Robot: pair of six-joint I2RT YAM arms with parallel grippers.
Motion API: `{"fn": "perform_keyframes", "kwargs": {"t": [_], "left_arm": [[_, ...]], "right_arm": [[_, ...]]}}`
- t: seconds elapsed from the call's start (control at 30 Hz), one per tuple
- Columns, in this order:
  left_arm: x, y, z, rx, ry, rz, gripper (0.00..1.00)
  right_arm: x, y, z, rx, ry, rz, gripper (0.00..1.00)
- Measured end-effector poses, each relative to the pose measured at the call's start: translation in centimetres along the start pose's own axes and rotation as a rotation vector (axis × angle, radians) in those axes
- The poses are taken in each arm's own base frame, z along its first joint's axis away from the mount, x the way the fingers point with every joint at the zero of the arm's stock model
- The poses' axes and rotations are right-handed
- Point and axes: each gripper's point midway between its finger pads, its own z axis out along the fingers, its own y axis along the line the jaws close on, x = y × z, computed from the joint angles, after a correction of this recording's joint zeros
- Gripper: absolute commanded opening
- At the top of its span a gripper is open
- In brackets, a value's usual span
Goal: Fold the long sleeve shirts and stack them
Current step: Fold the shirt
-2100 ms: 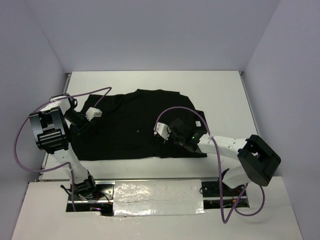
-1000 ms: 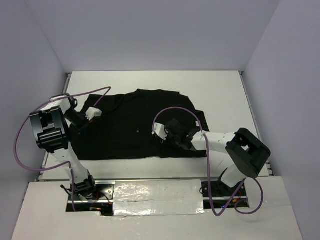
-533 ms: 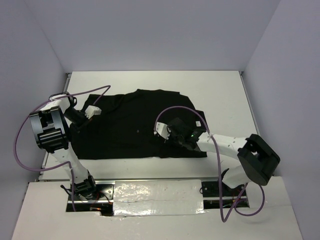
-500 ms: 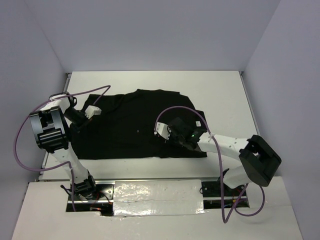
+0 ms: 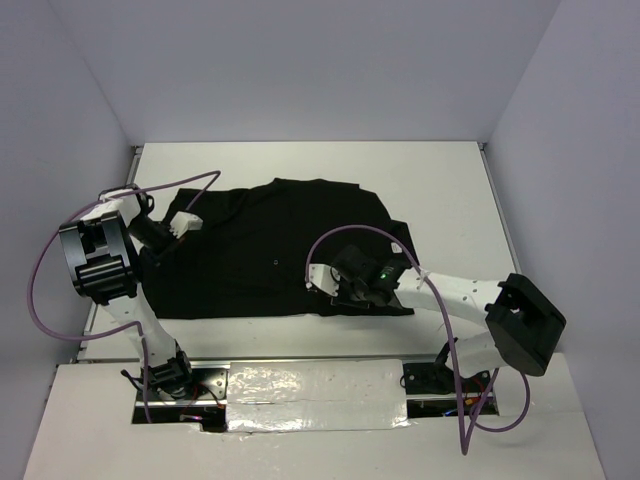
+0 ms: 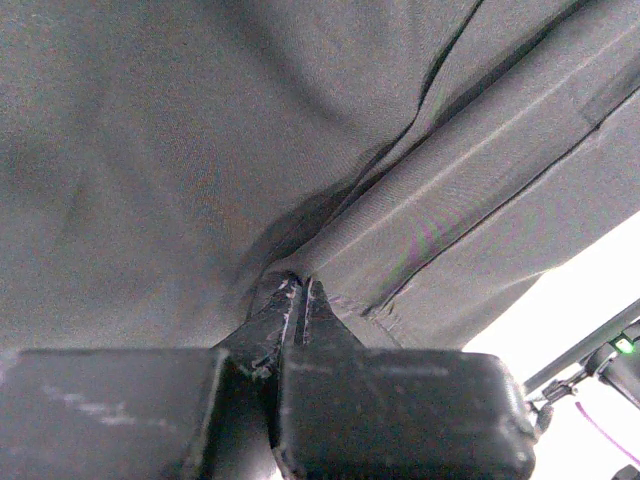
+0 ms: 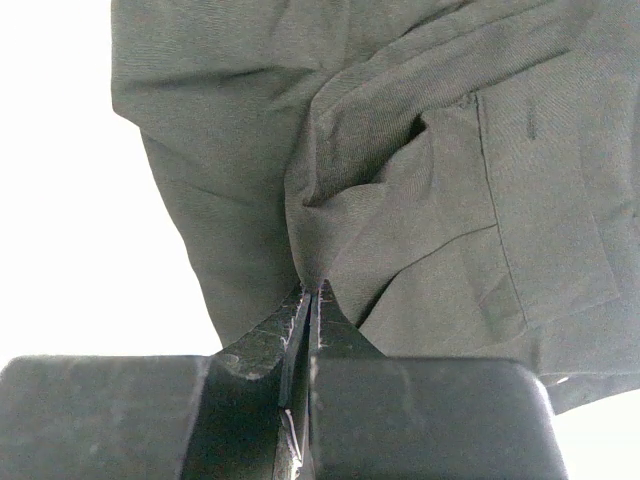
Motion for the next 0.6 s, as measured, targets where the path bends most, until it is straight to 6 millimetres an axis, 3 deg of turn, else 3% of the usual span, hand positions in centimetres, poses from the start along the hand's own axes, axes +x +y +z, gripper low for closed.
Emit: {"fn": "perform_keyframes", "kwargs": {"t": [0.2, 0.3, 0.33, 0.43, 0.5, 0.53, 0.6], "left_arm": [[0.0, 0.0, 0.0, 0.0, 0.003, 0.0, 0.0], [0.1, 0.1, -0.1, -0.002, 0.005, 0.0, 0.0], [0.1, 0.1, -0.1, -0.003, 0.005, -0.001, 0.0], [0.1, 0.1, -0.2, -0.002, 0.005, -0.003, 0.0], [0.2, 0.0, -0.2, 0.001, 0.006, -0.006, 0.0], [0.2, 0.0, -0.2, 0.002, 0.006, -0.007, 0.0], [0.3, -0.1, -0.3, 0.006, 0.008, -0.009, 0.0]], "right_arm": [[-0.1, 0.5, 0.0, -0.018, -0.005, -0.005, 0.01], [-0.3, 0.8, 0.1, -0.031, -0.011, -0.011, 0.09], [-0.2, 0.9, 0.1, -0.034, -0.011, -0.012, 0.29], [0.3, 1.4, 0.3, -0.043, -0.001, -0.001, 0.57], [0.5, 1.5, 0.3, -0.041, 0.002, 0.014, 0.69], [0.4, 1.4, 0.2, -0.031, -0.002, 0.027, 0.9], [-0.4, 0.5, -0.5, 0.011, -0.052, 0.075, 1.0]]}}
